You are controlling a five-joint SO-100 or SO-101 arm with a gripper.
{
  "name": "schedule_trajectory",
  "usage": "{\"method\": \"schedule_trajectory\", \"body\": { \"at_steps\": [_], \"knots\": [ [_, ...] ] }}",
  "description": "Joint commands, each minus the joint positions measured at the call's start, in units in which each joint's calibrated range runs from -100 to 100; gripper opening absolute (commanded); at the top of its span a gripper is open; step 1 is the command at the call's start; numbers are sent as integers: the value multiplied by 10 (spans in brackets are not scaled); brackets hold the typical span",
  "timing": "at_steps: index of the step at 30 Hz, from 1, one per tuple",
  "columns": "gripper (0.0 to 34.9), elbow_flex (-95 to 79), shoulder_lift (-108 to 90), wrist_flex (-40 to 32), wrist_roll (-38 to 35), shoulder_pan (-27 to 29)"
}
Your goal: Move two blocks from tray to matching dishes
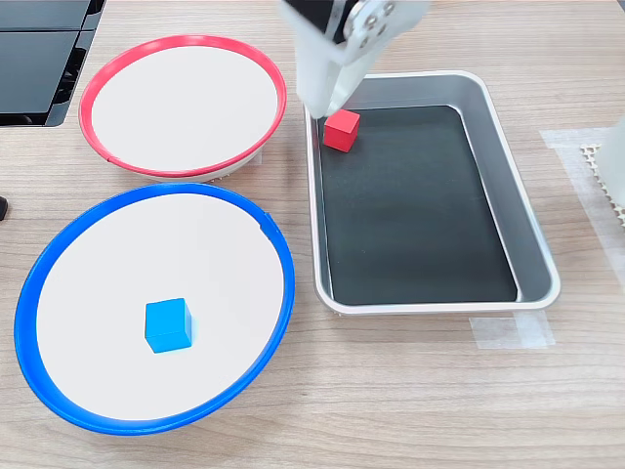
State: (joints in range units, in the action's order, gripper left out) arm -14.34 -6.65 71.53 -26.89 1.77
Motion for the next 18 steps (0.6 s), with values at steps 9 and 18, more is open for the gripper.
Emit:
{"method": "schedule_trajectory", "body": {
  "at_steps": [9, 18],
  "knots": [
    [211, -189, -7, -174, -211, 151],
    [196, -161, 26, -149, -250, 169]
  ]
}}
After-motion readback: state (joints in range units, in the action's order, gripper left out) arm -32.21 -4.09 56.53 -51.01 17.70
